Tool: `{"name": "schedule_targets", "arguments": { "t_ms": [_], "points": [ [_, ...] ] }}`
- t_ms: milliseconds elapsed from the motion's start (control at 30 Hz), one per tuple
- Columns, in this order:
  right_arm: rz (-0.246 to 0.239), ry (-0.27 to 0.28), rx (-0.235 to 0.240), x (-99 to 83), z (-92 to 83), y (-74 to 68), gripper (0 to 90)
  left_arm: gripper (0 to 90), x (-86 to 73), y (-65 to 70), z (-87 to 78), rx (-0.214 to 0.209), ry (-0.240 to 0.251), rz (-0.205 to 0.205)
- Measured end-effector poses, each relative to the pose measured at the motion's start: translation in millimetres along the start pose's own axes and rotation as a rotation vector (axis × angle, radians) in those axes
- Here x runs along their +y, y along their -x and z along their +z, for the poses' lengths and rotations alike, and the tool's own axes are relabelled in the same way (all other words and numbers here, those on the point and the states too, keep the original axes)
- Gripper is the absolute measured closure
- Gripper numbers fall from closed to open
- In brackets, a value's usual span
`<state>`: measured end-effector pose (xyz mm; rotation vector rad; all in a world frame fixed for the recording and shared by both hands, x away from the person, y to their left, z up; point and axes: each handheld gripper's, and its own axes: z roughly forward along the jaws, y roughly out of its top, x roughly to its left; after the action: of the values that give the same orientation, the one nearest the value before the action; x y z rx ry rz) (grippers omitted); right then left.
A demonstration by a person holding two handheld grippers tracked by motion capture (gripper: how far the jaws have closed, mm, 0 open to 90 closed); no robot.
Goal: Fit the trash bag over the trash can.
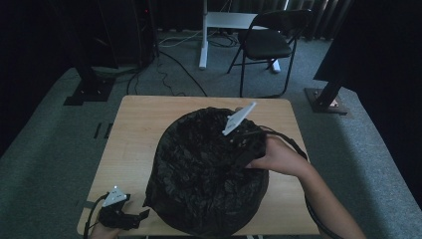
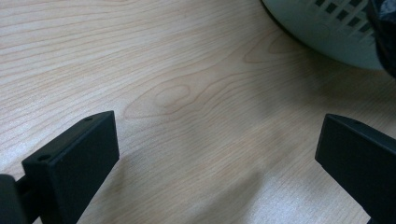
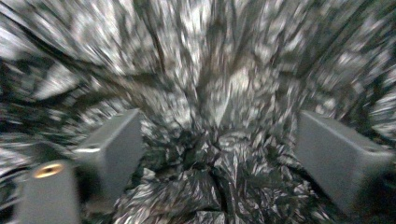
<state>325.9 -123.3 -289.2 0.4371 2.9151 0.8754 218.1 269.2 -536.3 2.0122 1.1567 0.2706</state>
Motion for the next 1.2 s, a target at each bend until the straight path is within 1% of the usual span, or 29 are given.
{"name": "schedule_targets", "arguments": {
  "t_ms": [100,133,200,233,333,367,433,467,533,567,600,667,700,767,800,833,900,1033,1067,1200],
  "points": [
    [0.007,0.147,0.019,-13.7,-12.5,1.6,12.8,0.0,0.0,-0.9,-0.5,-0.001,0.002,-0.001],
    [0.010,0.187,0.027,-18.1,-15.3,1.6,12.7,0.0,0.0,-0.9,-0.7,-0.004,0.004,-0.001],
    [0.017,0.268,0.024,-26.9,-20.4,2.3,12.8,0.0,0.2,-0.8,-1.4,-0.003,0.007,-0.002],
    [0.023,0.306,0.030,-31.1,-22.5,4.0,12.8,0.0,0.2,-0.8,-1.6,-0.004,0.008,-0.001],
    [0.052,0.418,0.020,-43.2,-29.4,7.8,12.8,0.0,-0.2,-0.8,-1.9,-0.003,0.010,-0.001],
    [0.060,0.454,0.010,-47.5,-32.2,8.6,12.8,0.0,-0.3,-0.8,-1.9,-0.001,0.010,-0.001],
    [0.078,0.519,-0.001,-56.4,-37.5,10.5,12.8,0.0,-0.4,-1.1,-2.4,-0.002,0.012,-0.002],
    [0.093,0.539,-0.009,-60.7,-39.7,11.7,12.8,0.0,-0.4,-1.2,-2.6,0.000,0.012,-0.001],
    [0.112,0.561,-0.029,-69.2,-42.2,14.8,12.8,0.0,-0.3,-1.7,-3.3,-0.002,0.015,-0.002],
    [0.130,0.581,-0.037,-74.9,-43.4,16.6,12.8,0.0,-0.4,-1.8,-3.5,-0.002,0.018,-0.002],
    [0.135,0.591,-0.037,-78.3,-43.9,17.8,12.8,0.0,-0.5,-1.8,-3.8,-0.005,0.023,-0.005],
    [0.150,0.612,-0.061,-87.3,-45.8,19.1,12.8,0.0,-0.7,-1.8,-4.4,-0.008,0.032,-0.008],
    [0.157,0.616,-0.054,-91.7,-46.3,19.9,12.7,0.0,-0.8,-1.8,-4.7,-0.011,0.040,-0.007],
    [0.166,0.620,-0.070,-100.5,-46.6,20.9,12.8,0.0,-0.5,-1.8,-5.3,-0.010,0.044,-0.007],
    [0.176,0.618,-0.065,-104.8,-46.5,21.7,12.7,0.0,-0.7,-1.8,-5.8,-0.012,0.052,-0.006],
    [0.183,0.623,-0.069,-109.1,-46.2,22.2,12.4,0.0,-0.7,-1.8,-6.2,-0.018,0.056,-0.007],
    [0.197,0.627,-0.080,-117.2,-46.2,23.4,12.2,0.0,-0.9,-1.0,-7.4,-0.019,0.071,0.002],
    [0.226,0.654,-0.095,-133.3,-47.0,25.6,11.6,0.0,-2.7,0.4,-12.1,-0.026,0.108,0.012],
    [0.237,0.661,-0.093,-137.5,-46.4,26.1,11.6,0.0,-3.7,0.3,-13.4,-0.024,0.111,0.010],
    [0.252,0.674,-0.123,-155.6,-40.9,24.1,11.6,0.0,-8.4,-3.3,-16.7,-0.012,0.119,-0.002]
  ]
}}
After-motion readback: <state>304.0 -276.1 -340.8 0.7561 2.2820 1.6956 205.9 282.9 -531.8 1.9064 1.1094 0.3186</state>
